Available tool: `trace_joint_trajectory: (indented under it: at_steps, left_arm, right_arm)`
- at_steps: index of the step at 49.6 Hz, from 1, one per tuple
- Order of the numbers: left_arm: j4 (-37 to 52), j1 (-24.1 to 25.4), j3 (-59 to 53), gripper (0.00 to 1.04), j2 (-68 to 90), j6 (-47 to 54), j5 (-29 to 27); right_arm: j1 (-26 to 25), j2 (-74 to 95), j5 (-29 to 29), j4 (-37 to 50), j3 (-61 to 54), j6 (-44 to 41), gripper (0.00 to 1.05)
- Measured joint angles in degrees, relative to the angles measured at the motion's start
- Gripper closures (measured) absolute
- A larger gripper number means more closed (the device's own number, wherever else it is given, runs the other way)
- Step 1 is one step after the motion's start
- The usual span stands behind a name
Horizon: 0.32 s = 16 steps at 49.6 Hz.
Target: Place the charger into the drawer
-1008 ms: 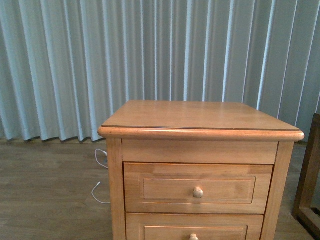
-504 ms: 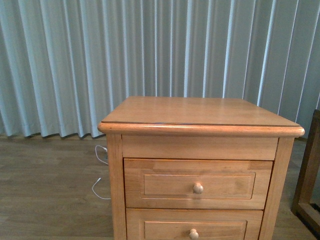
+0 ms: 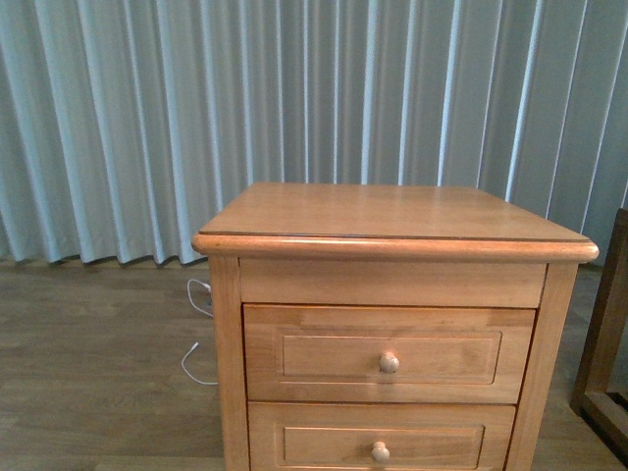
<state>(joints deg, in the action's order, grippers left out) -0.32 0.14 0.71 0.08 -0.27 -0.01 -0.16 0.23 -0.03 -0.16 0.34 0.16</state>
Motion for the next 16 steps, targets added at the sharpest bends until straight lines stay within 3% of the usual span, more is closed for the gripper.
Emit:
trace_joint_trajectory:
  at_steps: [16]
  left_arm:
    - [0.0, 0.0, 0.0, 0.06, 0.0, 0.0, 0.0]
  right_arm:
    - [0.0, 0.0, 0.0, 0.0, 0.0, 0.0, 0.31]
